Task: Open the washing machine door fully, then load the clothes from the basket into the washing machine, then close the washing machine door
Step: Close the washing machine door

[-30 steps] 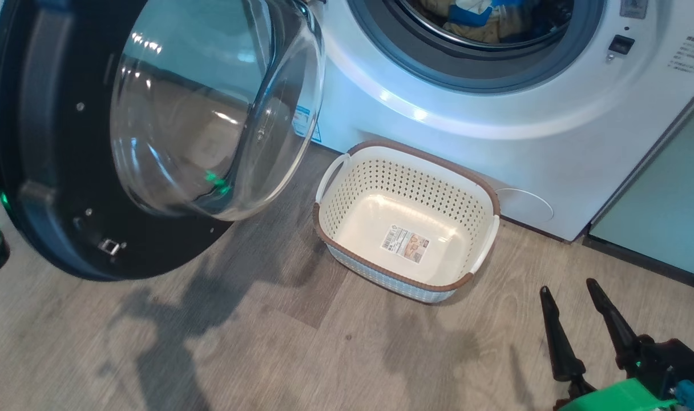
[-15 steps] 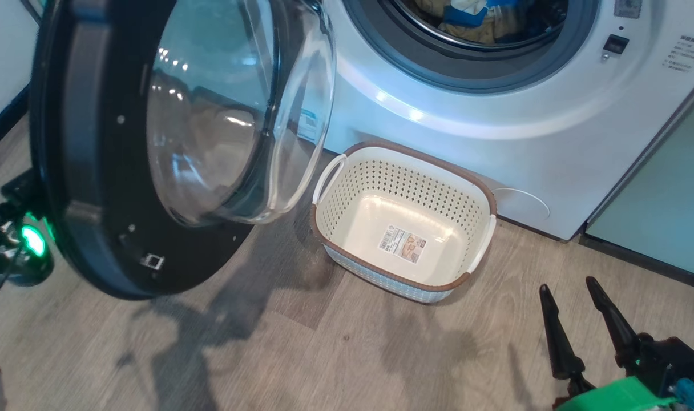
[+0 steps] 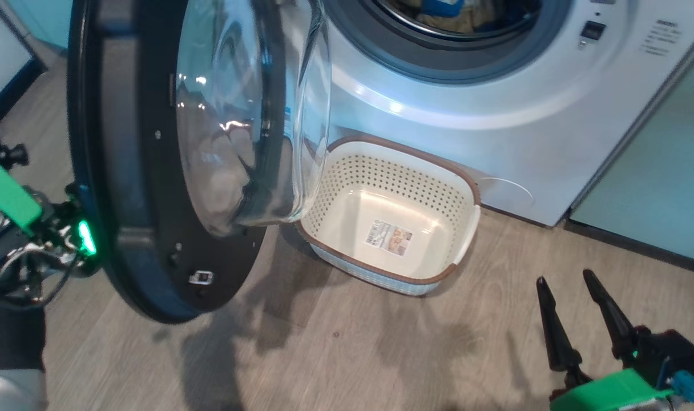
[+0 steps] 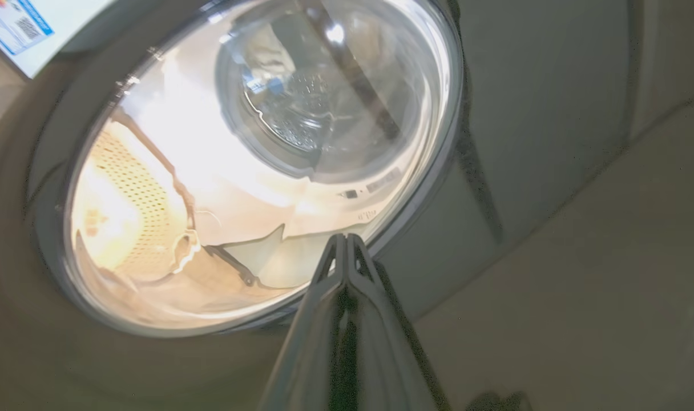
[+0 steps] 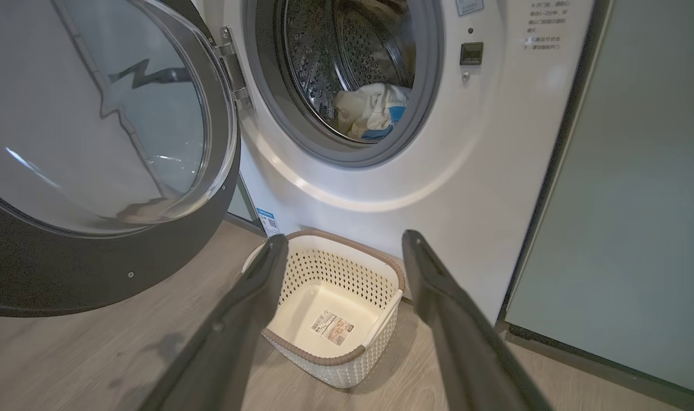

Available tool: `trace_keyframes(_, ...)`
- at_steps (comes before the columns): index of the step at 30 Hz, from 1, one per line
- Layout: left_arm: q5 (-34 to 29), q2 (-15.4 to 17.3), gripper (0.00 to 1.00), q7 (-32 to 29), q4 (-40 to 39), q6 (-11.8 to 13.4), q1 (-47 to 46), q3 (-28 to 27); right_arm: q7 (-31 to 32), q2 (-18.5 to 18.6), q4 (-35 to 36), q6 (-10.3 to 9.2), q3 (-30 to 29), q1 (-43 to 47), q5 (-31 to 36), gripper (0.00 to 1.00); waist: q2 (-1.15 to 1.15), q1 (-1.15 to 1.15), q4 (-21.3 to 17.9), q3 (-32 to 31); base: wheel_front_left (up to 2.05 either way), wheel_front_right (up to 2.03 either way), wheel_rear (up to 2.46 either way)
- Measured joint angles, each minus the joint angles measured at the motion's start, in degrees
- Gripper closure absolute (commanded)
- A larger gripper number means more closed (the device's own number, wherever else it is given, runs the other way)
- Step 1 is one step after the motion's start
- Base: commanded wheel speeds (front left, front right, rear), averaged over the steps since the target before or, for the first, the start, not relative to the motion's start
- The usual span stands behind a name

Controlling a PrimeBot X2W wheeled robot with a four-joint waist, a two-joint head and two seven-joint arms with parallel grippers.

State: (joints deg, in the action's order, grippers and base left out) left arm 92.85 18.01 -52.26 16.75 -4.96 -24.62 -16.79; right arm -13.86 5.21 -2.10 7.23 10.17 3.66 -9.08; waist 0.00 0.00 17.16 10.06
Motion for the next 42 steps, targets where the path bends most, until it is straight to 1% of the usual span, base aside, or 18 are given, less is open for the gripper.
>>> trace_keyframes(6, 0.0, -2.2, 1.0, -0.2, -4.2, 0.1, 0.9, 1.3, -0.3, -0.3, -0.1, 0.0, 0.0, -1.9, 0.0, 0.0, 0.0, 0.0, -2.3, 0.6, 0.0, 0.0, 0.0)
trace_keyframes(12, 0.0, -3.3, 1.0, -0.6, -5.6, 0.1, 1.2, 2.2, -0.3, -0.6, -1.1, 0.0, -0.1, -1.9, -0.4, 0.0, 0.0, 0.0, -5.3, 0.8, 0.0, 0.0, 0.0)
trace_keyframes(18, 0.0, -4.9, 1.0, -0.1, -7.0, 0.3, 2.1, 2.6, -0.6, -1.7, -1.2, 0.0, 0.0, -3.2, -0.5, 0.0, 0.0, -0.01, -9.1, 0.8, 0.0, 0.0, 0.0)
trace_keyframes(24, -0.1, -5.9, 1.0, 0.9, -7.6, 0.3, 2.1, 2.9, -0.6, -1.8, -1.1, 0.0, -0.3, -3.6, -1.0, 0.0, 0.0, -0.01, -13.2, 1.2, 0.0, 0.0, 0.0)
trace_keyframes(25, -0.3, -6.0, 1.0, 1.1, -7.7, 0.3, 2.0, 3.0, -0.6, -1.9, -1.1, 0.0, -0.3, -3.9, -1.0, 0.0, 0.0, -0.01, -14.6, 1.4, 0.0, 0.0, 0.0)
trace_keyframes(26, -0.3, -6.0, 1.0, 1.1, -7.7, 0.3, 2.0, 3.0, -0.6, -1.9, -1.1, 0.0, -0.3, -3.9, -1.0, 0.0, 0.0, -0.01, -14.6, 1.4, 0.0, 0.0, 0.0)
trace_keyframes(35, -2.1, -6.4, 1.0, 4.1, -6.2, 0.0, 0.0, 2.4, -0.6, -2.1, -1.0, 0.0, -0.1, -4.2, -1.8, 0.0, 0.0, 0.0, -21.3, 1.8, 0.0, 0.0, 0.0)
trace_keyframes(42, -3.6, -6.4, 1.0, 7.9, -3.0, -1.0, -2.2, 1.0, -0.6, -2.2, -0.9, 0.0, 0.0, -4.2, -3.2, 0.0, 0.0, 0.0, -26.3, 2.0, 0.0, 0.0, 0.0)
